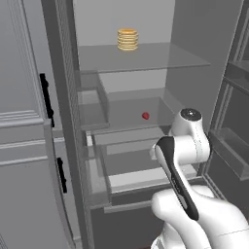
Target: Take the strawberry from the fridge and place it on top of the pancake, located on the dining counter.
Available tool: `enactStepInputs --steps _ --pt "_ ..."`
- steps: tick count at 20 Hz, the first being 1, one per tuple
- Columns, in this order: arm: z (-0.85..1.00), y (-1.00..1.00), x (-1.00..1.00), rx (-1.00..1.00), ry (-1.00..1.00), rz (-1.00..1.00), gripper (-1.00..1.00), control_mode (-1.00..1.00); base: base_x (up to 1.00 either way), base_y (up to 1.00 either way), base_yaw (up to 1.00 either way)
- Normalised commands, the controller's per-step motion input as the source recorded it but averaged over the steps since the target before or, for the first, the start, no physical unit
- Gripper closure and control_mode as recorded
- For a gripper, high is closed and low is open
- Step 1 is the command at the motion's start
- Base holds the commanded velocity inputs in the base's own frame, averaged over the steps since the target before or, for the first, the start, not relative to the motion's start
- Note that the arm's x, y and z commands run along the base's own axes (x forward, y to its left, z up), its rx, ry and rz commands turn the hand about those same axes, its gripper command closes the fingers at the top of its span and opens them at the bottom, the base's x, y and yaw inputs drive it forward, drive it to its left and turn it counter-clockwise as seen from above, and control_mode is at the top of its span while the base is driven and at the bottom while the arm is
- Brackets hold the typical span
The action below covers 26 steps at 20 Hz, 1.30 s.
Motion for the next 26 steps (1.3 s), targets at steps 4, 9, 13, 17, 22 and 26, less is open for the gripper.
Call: enactStepInputs --steps 4,9,13,17,22,26 --pt "0.00 0.00 0.00 0.00 0.00 0.00 -1.00 1.00 0.50 0.00 -0.02" --pt "0.00 0.00 0.00 0.00 0.00 0.00 -1.00 1.00 0.43 0.00 -0.11" --pt "0.00 0.00 0.00 0.00 0.00 0.00 -1.00 1.00 0.53 0.00 -0.11" --pt "0.00 0.00 0.00 0.00 0.00 0.00 -1.00 1.00 0.60 0.00 -0.06" --pt "0.00 0.00 0.00 0.00 0.00 0.00 -1.00 1.00 0.43 0.00 -0.04" --pt "0.02 0.00 0.71 0.00 -0.24 -0.05 -1.00 -1.00 0.00 0.00 0.00"
